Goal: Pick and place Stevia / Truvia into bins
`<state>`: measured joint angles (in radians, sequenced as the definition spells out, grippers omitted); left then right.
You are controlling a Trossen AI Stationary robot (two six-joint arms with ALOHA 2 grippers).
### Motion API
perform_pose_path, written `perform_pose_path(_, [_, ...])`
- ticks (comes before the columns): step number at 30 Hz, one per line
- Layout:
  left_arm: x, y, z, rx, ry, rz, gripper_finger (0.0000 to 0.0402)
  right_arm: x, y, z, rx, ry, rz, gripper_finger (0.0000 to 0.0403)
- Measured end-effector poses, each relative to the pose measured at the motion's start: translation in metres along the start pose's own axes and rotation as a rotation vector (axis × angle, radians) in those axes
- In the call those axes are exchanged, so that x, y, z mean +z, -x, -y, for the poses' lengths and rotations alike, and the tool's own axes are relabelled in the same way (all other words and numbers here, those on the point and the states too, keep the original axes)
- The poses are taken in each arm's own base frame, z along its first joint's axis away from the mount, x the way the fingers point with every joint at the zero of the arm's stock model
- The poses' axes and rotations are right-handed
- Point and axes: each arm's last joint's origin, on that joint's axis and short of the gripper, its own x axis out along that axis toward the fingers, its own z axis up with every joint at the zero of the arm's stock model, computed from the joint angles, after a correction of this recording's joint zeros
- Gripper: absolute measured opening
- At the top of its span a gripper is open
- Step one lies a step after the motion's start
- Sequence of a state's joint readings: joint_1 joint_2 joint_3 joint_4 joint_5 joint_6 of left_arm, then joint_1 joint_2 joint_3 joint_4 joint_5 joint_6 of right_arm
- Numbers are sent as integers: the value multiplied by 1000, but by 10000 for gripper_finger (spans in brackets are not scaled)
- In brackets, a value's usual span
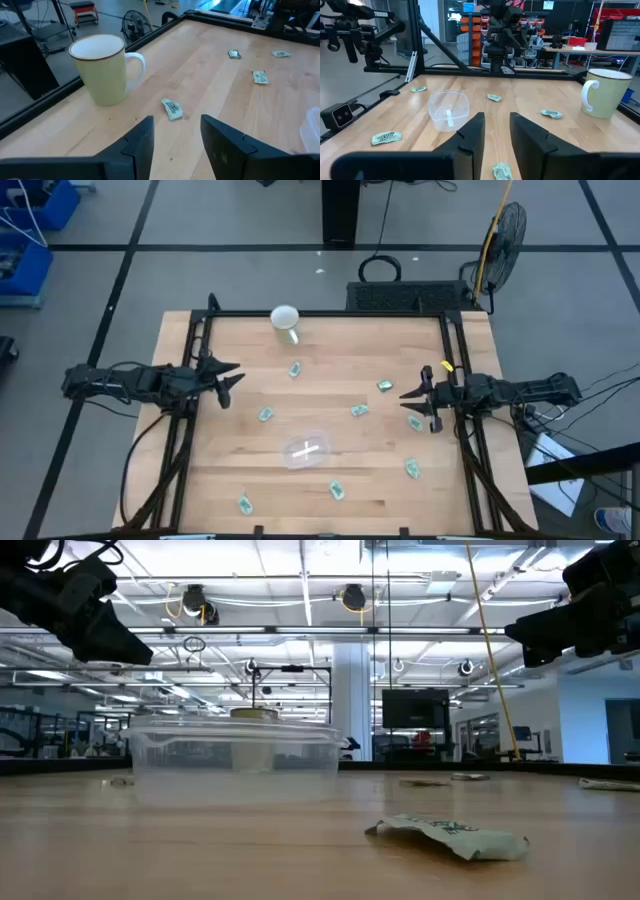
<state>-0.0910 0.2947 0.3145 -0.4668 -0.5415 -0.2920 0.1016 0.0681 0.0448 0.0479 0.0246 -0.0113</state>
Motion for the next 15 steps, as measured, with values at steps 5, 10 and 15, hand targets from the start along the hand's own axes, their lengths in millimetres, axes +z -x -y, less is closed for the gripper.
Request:
perform_pose_path(5, [0,0,0,0,0,0,168,0,0,0,0,0,0,86])
perform_pose_path(10, [0,0,0,0,0,0,168,0,0,0,0,0,0,86])
perform_pose_path(15, [0,0,0,0,1,0,168,0,0,0,0,0,0,86])
